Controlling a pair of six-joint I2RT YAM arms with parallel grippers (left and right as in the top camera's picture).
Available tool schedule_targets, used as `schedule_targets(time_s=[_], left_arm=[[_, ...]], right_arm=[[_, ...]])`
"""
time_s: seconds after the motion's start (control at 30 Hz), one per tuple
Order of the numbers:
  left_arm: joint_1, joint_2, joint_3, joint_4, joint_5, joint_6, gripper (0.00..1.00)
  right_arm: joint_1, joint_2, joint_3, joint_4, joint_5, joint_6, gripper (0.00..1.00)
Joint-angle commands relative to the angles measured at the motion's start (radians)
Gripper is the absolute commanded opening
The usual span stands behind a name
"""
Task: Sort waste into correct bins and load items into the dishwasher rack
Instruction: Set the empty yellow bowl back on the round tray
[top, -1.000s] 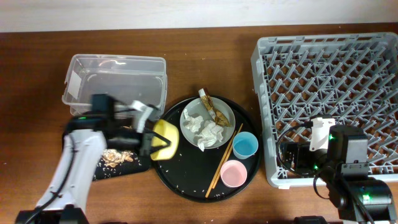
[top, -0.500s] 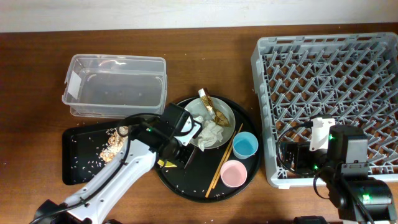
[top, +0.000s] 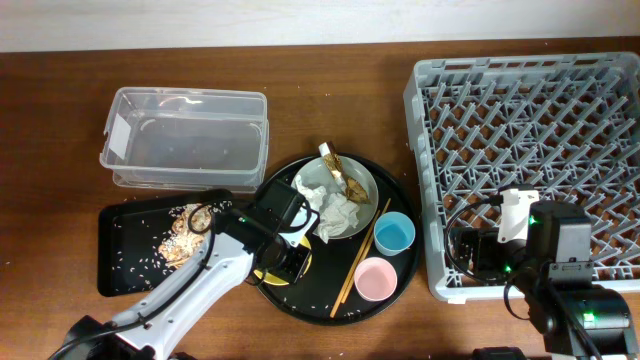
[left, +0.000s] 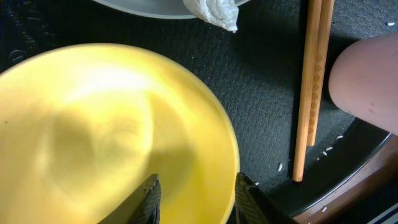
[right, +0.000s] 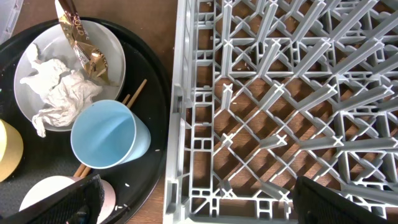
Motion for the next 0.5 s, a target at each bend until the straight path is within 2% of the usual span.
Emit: schedule_targets(time_s=[0.0,0.1,0.17,0.33,0.47], left_arm=[[-0.002,-0.003,0.107,-0.010,-0.003,-0.002,0.54],[-0.001,-0.005,0.211,0.026,-0.069,0.002,0.63],[-0.001,-0.004,0.222,0.117,-0.118,0.002,0.69],[-0.001,0.105,0.222,0.306,-0.220,0.002,0.71],[-0.001,0.254,0.222,0.390,-0.220,0.002,0.71]], right_arm=[[-0.003,0.000,0.022,0.000,-0.005,0.011,0.98],[-0.003,0.000,0.022,0.000,-0.005,0.011,0.98],[-0.003,0.000,0.022,0.000,-0.005,0.011,0.98],[-0.003,0.000,0.022,0.000,-0.005,0.011,0.98],[-0.003,0.000,0.022,0.000,-0.005,0.011,0.98]])
